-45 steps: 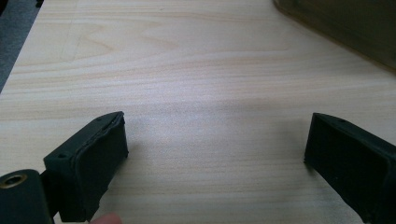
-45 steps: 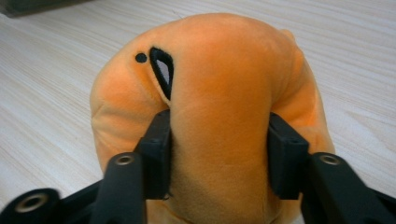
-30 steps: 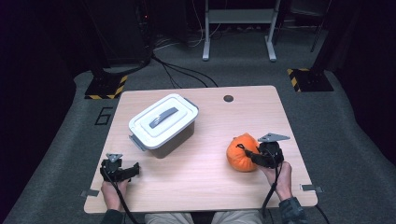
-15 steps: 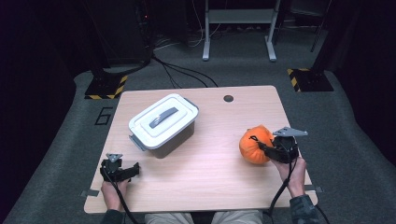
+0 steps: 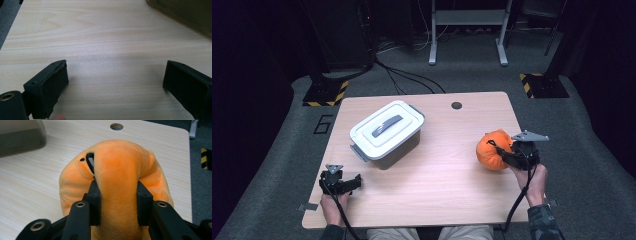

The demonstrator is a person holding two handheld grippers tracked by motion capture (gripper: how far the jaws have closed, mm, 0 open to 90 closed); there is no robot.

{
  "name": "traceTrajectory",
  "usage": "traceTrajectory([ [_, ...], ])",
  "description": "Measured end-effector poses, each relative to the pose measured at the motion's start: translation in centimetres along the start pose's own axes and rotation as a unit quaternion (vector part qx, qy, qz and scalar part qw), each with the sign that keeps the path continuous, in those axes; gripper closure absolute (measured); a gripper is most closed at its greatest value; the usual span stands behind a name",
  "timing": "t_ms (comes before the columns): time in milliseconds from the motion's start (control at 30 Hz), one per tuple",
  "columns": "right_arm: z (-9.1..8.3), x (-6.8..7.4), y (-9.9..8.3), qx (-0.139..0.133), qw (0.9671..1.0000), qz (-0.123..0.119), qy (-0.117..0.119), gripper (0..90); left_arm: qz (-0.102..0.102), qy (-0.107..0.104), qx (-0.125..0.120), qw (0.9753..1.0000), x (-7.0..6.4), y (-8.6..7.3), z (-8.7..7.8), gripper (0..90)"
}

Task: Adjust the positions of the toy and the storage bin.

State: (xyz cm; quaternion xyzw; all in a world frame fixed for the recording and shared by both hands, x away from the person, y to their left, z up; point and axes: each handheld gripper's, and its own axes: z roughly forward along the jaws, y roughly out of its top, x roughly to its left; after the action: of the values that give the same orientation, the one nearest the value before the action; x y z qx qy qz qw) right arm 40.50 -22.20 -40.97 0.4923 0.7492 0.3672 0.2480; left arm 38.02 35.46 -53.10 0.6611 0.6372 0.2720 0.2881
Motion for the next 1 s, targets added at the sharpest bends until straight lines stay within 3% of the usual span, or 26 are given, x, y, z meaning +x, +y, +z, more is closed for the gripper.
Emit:
traceTrajectory([
  [700, 2.2, -2.7, 0.6, 0.023, 0.9984, 0.009, -0.05, 64.5, 0.0, 0.0, 0.0, 1.0, 0.0, 0.0, 0.0, 5.4],
  [1000, 3.5, -3.5, 0.7, 0.032, 0.9975, 0.021, -0.059, 63.8, 0.0, 0.0, 0.0, 1.0, 0.0, 0.0, 0.0, 5.4],
])
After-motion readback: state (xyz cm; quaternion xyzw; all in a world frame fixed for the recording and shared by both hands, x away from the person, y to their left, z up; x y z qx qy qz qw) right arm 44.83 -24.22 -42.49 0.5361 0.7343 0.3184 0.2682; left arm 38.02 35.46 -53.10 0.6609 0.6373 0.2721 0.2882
